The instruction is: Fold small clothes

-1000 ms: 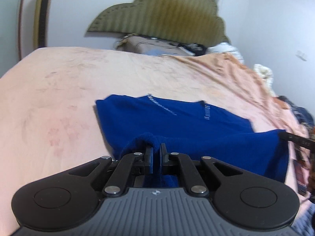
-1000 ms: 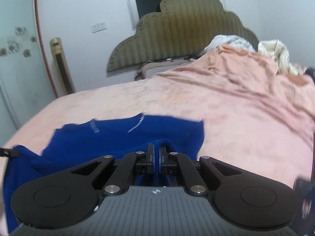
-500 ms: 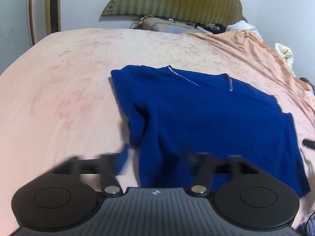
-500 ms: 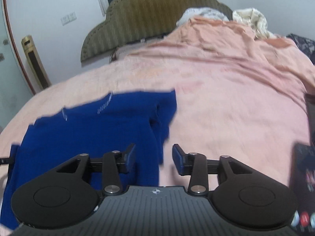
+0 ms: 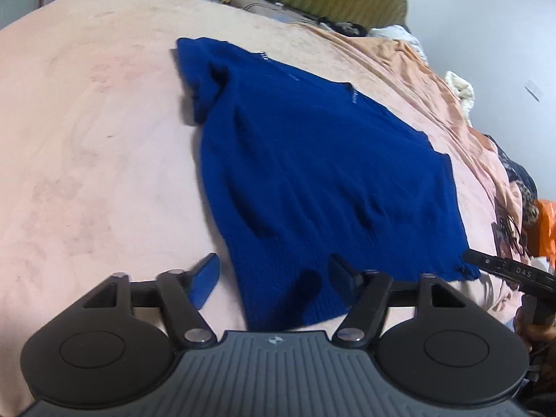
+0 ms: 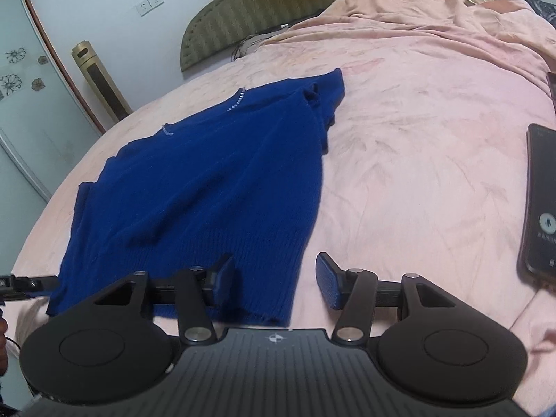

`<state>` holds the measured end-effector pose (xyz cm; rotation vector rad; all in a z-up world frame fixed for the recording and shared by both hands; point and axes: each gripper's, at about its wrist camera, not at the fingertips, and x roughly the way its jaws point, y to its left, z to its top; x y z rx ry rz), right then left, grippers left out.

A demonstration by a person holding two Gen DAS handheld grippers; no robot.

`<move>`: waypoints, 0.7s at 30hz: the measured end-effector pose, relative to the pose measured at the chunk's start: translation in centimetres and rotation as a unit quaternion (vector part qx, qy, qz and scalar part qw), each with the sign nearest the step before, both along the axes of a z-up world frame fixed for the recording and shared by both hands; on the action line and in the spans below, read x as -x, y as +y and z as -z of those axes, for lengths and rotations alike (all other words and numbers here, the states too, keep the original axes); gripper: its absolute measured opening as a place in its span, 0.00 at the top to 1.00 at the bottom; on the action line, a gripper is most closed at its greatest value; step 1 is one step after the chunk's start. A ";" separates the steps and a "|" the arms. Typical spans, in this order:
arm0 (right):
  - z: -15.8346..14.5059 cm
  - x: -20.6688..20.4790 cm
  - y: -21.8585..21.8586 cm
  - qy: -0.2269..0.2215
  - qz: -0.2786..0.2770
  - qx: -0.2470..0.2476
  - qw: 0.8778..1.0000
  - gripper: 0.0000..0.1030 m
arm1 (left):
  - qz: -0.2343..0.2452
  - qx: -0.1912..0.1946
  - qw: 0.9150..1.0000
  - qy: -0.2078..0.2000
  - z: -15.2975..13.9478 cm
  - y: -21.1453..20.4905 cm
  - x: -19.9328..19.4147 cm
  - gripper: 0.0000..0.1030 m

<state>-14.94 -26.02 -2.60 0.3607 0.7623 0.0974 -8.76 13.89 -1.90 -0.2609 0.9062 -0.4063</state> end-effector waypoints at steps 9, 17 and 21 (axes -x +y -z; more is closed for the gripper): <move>0.4 0.7 1.2 -0.014 -0.008 0.024 1.000 0.90 | -0.003 0.033 0.999 -0.006 -0.3 -0.6 0.1 0.91; -5.2 3.6 -0.5 -0.081 -0.042 -0.030 0.995 0.90 | 0.007 0.063 0.991 -0.119 -8.1 1.6 5.1 0.92; -9.1 6.8 -1.0 -0.121 -0.074 -0.049 0.989 0.90 | 0.033 0.074 0.985 -0.153 -11.9 2.6 8.4 0.92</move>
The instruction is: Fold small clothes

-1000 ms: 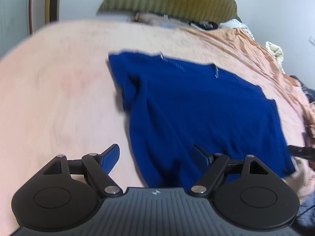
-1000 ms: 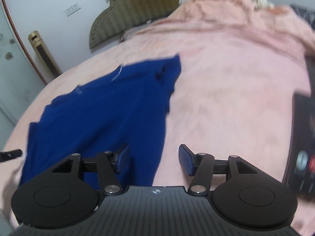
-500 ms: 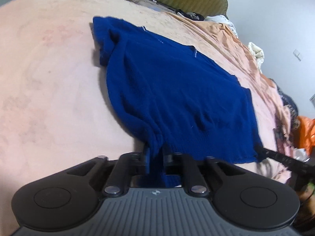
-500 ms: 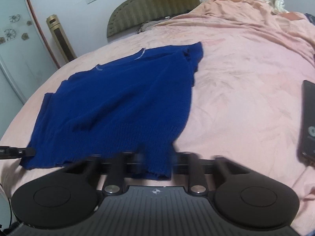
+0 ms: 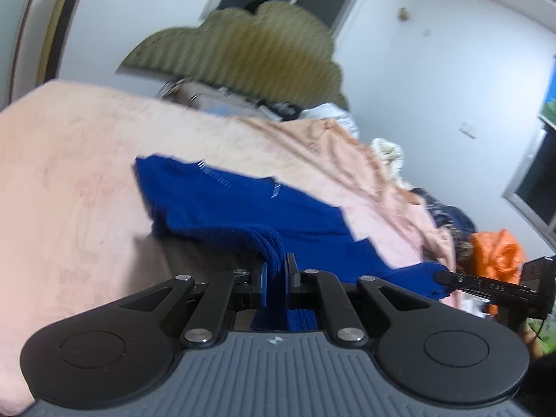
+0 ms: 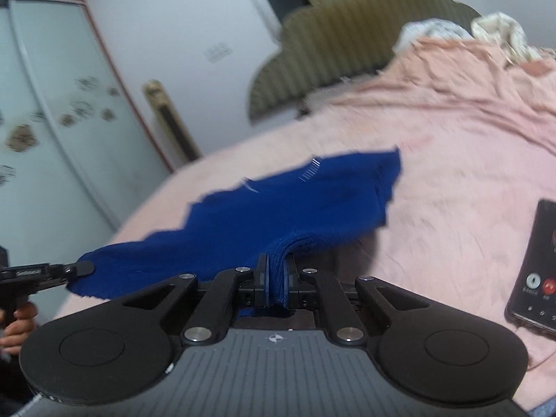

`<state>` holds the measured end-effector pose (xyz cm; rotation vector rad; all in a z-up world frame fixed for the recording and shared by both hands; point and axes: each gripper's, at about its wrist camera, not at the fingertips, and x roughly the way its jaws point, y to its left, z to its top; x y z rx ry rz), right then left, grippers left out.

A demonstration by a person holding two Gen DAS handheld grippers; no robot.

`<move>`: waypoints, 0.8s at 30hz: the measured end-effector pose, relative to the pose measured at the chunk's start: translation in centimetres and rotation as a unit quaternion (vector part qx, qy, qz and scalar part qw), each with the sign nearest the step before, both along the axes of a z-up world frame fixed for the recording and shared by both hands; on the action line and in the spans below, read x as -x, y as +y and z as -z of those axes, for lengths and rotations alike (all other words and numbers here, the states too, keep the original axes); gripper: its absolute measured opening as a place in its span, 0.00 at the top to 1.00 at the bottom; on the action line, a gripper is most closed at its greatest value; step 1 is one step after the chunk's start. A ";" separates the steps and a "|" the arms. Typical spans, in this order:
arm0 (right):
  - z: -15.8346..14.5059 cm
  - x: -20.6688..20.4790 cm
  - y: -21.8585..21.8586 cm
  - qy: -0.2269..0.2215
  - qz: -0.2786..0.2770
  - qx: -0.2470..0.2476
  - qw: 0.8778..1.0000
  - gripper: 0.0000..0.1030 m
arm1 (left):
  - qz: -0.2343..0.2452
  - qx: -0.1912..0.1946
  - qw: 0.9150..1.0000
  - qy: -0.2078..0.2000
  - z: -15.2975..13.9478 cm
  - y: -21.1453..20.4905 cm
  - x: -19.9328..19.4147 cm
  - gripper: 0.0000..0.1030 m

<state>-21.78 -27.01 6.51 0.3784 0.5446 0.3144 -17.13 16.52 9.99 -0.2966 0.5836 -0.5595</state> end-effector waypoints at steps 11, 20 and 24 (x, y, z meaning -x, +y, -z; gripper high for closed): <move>-2.2 3.4 -1.2 0.020 -0.016 -0.045 0.999 0.90 | 0.028 -0.023 0.998 0.048 1.4 -1.5 -1.3 0.92; -1.9 -4.5 -2.5 0.001 0.022 -0.096 0.995 0.90 | -0.019 0.029 0.999 0.031 -1.4 -1.7 -8.5 0.92; -2.0 -10.8 -3.4 -0.005 0.030 -0.111 0.993 0.90 | -0.034 -0.001 0.999 0.019 -2.0 -3.6 -14.1 0.92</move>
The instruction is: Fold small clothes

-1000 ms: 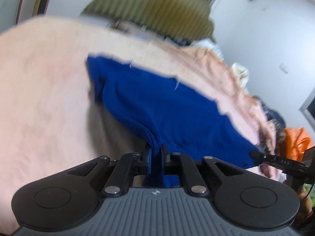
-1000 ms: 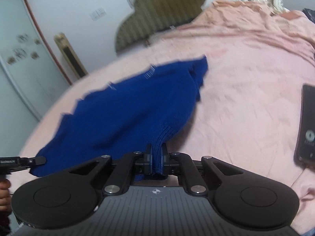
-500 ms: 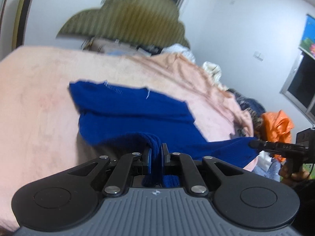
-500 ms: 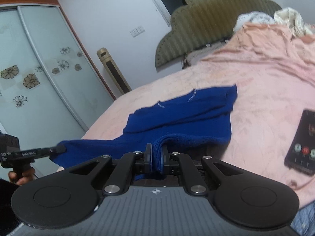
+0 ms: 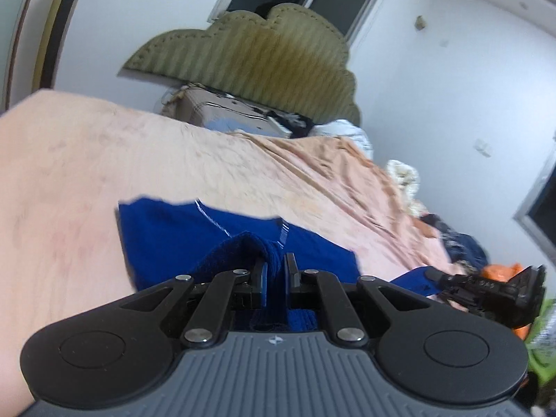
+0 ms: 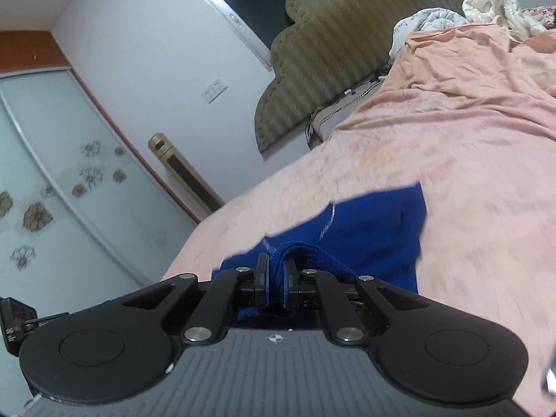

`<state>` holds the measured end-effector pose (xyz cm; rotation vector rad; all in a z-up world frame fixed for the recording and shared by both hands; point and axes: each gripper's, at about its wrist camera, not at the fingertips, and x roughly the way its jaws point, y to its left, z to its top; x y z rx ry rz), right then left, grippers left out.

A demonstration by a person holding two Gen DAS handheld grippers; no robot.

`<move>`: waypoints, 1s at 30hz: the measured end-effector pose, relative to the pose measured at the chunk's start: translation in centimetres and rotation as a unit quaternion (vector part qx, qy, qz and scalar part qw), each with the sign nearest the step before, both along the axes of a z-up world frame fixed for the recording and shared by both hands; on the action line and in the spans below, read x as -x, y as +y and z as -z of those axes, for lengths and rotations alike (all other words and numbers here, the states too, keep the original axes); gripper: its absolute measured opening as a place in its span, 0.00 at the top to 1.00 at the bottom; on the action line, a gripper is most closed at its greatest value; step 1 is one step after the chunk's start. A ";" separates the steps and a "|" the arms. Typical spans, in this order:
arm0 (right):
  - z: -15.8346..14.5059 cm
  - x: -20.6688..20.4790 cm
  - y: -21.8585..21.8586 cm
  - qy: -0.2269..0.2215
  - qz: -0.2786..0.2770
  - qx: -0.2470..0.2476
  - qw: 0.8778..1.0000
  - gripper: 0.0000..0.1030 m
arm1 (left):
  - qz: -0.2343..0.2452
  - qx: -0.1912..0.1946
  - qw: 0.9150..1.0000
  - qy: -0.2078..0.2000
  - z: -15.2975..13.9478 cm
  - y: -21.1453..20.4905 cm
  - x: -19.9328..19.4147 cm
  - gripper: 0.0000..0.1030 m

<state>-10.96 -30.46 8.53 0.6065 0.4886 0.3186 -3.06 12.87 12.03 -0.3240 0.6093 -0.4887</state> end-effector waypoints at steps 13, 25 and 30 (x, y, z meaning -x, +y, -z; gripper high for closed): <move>8.5 -23.6 -1.8 0.107 0.080 0.016 0.991 0.78 | -0.073 -0.122 0.983 0.119 9.6 -4.9 -22.3 0.88; 10.3 -24.2 -1.2 0.133 0.052 0.110 0.984 0.36 | -0.084 -0.155 0.983 0.049 9.1 -1.5 -16.4 0.30; 11.5 -26.5 2.2 0.139 0.070 0.224 0.962 0.54 | -0.001 -0.293 0.956 -0.015 9.7 -7.1 -16.5 0.30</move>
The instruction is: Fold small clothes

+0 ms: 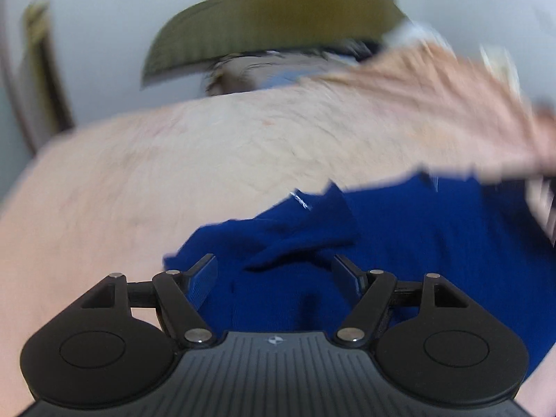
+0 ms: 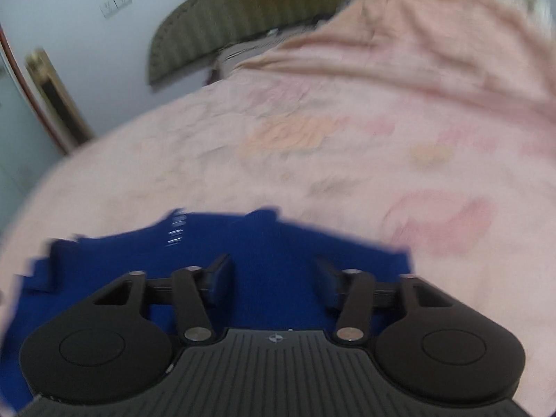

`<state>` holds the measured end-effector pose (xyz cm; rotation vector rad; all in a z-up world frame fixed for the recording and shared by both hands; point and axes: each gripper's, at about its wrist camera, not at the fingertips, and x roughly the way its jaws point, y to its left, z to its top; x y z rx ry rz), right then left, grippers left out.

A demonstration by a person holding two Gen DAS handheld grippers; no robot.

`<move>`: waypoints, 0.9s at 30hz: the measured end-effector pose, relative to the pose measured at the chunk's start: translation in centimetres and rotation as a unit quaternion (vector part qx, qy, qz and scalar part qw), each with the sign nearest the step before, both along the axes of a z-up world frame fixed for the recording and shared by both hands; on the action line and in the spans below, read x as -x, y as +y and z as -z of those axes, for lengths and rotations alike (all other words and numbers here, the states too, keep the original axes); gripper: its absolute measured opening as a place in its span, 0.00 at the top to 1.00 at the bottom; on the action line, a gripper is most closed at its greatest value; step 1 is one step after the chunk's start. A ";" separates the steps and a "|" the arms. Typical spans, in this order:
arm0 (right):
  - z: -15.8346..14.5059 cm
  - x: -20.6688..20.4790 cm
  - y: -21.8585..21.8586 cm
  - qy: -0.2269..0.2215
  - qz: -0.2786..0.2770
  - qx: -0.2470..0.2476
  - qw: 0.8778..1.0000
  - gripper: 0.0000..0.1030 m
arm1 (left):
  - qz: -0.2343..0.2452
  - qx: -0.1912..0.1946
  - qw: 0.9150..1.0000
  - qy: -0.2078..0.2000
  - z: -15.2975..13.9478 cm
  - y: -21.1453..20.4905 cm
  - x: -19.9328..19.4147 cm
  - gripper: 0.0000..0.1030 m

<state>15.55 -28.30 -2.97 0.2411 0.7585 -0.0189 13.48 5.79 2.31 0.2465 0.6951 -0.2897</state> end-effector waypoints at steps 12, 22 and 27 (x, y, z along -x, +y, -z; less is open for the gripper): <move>-1.7 1.4 4.6 -0.019 -0.083 0.108 0.990 0.22 | -0.183 -0.134 0.973 -0.043 1.9 -0.7 -9.1 0.30; -3.0 9.2 0.0 -0.080 0.026 0.040 0.996 0.16 | -0.084 0.110 0.990 0.015 1.2 8.2 3.3 0.29; -1.0 12.4 0.0 -0.090 0.073 0.102 0.988 0.17 | -0.114 0.079 0.989 -0.043 3.1 7.2 5.4 0.29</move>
